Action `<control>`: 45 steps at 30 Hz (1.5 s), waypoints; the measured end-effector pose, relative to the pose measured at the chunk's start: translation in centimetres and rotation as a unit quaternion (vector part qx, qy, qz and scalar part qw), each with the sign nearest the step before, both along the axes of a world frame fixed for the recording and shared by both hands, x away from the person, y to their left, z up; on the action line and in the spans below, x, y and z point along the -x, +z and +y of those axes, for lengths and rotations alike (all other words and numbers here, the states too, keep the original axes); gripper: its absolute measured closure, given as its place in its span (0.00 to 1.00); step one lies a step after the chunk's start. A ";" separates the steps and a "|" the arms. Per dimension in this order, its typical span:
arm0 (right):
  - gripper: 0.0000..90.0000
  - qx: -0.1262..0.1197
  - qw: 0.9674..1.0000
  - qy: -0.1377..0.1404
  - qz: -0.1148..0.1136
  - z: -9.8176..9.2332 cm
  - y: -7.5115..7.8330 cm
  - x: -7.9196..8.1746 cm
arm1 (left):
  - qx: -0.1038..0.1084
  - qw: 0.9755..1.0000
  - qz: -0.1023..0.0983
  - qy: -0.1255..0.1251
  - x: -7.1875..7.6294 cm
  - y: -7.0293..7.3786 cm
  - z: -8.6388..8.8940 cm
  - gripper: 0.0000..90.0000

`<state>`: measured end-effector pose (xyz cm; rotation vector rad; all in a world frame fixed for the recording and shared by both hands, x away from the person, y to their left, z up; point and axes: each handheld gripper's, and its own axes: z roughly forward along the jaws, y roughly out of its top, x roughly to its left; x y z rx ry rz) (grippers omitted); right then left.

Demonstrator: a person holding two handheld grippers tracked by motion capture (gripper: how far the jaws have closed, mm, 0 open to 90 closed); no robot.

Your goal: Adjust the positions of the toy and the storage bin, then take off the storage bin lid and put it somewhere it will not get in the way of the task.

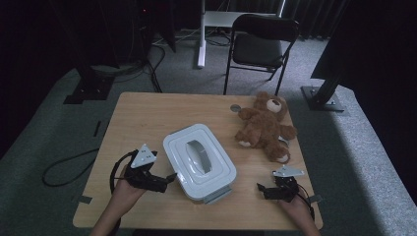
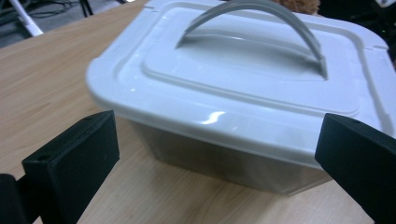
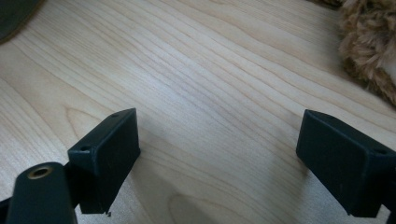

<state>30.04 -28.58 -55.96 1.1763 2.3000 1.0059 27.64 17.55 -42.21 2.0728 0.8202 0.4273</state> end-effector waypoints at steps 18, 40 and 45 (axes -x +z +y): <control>0.14 -0.001 1.000 -0.002 0.001 0.0 0.0 0.0 | -0.003 0.999 0.034 -0.033 -2.2 0.8 -5.2 0.01; 0.14 -0.001 1.000 -0.002 0.000 0.0 0.0 0.0 | -0.026 0.997 0.065 -0.026 -3.9 0.5 -8.3 0.01; 0.14 0.000 1.000 -0.002 0.000 0.0 0.0 0.0 | -0.026 0.997 0.073 -0.021 -4.2 0.6 -9.1 0.01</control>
